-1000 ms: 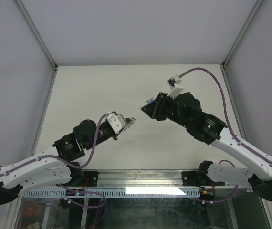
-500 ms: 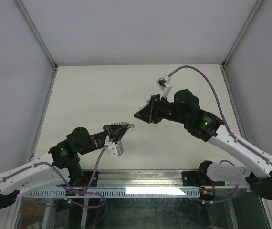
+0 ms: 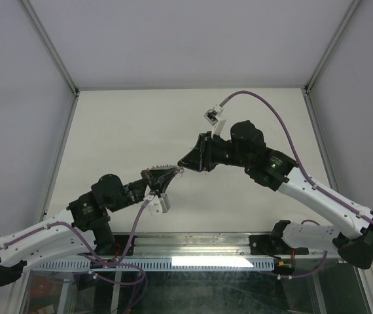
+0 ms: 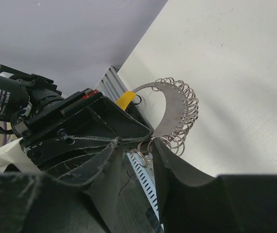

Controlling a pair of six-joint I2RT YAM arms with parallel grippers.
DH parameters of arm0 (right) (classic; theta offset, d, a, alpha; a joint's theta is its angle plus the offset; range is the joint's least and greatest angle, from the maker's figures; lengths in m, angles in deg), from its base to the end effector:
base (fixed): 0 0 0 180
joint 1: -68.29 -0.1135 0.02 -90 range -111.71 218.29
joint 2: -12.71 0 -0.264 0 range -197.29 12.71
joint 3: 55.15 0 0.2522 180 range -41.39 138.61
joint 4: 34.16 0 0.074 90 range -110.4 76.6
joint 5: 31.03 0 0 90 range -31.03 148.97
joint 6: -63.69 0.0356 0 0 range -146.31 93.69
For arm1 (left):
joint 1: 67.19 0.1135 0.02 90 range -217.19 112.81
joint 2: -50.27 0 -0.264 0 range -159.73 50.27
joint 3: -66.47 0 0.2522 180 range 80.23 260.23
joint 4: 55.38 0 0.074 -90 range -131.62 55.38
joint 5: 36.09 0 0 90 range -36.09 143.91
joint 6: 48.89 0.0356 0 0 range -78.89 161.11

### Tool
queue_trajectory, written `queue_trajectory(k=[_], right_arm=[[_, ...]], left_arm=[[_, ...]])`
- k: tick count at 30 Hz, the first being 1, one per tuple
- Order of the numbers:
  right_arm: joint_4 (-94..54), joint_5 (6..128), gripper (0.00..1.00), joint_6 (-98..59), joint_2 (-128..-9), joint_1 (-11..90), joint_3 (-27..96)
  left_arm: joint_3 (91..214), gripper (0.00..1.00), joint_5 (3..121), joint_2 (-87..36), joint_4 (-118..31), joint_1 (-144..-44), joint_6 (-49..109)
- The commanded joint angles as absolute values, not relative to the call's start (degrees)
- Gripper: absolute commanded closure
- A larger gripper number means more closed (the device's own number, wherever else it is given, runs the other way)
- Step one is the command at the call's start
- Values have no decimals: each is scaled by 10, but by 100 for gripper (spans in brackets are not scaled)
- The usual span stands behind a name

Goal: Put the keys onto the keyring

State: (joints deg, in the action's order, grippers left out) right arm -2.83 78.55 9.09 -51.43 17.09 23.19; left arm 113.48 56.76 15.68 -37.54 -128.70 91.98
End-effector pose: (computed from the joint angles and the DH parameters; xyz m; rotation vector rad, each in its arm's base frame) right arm 0.1487 0.2040 0.3813 -0.5461 2.0155 1.3089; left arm 0.0738 -0.1397 0.3073 1.4070 0.8968 -0.1820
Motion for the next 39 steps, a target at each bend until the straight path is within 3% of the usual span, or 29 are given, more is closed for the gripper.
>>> queue_trajectory(k=[1,10,26,39], right_arm=[[-74,795,65,75,-485,173,227],[-134,777,64,110,-464,173,193],[-299,782,59,229,-466,173,122],[-296,796,62,248,-493,173,125]], left_arm=[[1150,100,545,161,-448,-1289,866],[1127,100,449,164,-564,-1289,740],[1136,100,425,141,-573,-1289,739],[1138,100,423,141,-578,-1289,743]])
